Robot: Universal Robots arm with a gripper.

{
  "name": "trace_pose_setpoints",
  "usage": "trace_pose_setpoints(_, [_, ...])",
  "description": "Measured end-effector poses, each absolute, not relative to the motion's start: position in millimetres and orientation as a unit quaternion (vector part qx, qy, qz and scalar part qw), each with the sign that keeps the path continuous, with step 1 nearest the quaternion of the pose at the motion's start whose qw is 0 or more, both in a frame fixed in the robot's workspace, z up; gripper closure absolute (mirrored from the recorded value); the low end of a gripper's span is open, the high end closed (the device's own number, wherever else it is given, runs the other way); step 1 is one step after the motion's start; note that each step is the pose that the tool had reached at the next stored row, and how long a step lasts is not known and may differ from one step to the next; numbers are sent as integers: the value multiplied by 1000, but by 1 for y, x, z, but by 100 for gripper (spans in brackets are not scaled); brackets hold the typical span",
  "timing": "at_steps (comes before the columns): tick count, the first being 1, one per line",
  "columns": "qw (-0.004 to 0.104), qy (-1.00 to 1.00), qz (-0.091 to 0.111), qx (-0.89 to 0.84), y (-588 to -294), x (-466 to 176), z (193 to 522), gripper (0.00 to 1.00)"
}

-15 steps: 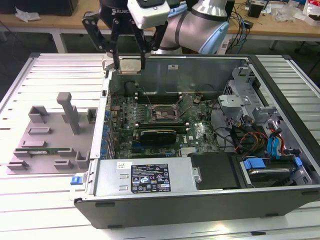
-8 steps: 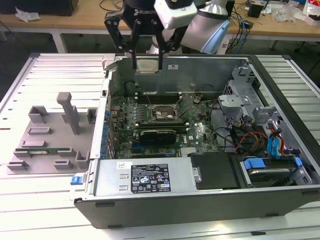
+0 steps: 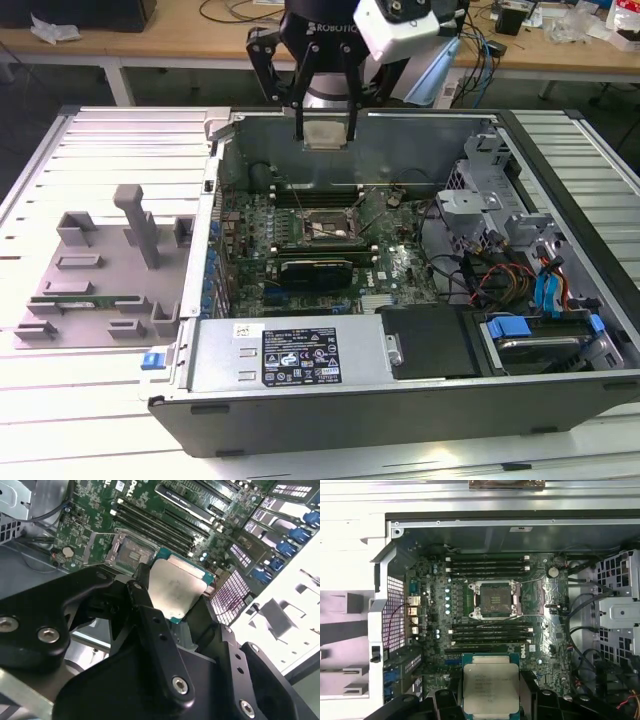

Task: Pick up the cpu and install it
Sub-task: 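Pick up the cpu and move it towards the insertion slot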

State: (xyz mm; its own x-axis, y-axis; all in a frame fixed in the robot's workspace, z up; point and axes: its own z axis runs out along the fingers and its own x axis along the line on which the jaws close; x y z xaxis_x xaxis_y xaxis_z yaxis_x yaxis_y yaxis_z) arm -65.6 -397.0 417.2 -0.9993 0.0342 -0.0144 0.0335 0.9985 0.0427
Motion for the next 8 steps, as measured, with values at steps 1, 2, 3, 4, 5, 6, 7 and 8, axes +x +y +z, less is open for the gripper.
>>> trace_pose_setpoints(1, [8, 1000, 21, 17, -397, -66, 415, 46])
trace_pose_setpoints(2, [8, 1000, 21, 17, -397, -66, 411, 46])
trace_pose_setpoints(3, [8, 1000, 21, 17, -397, -65, 407, 46])
trace_pose_setpoints(4, [8, 1000, 21, 17, -397, -65, 403, 46])
trace_pose_setpoints(5, [8, 1000, 21, 17, -397, -65, 399, 46])
trace_pose_setpoints(6, [8, 1000, 21, 17, -397, -65, 396, 46])
trace_pose_setpoints(7, [8, 1000, 21, 17, -397, -65, 393, 46])
trace_pose_setpoints(8, [8, 1000, 21, 17, -397, -65, 392, 46])
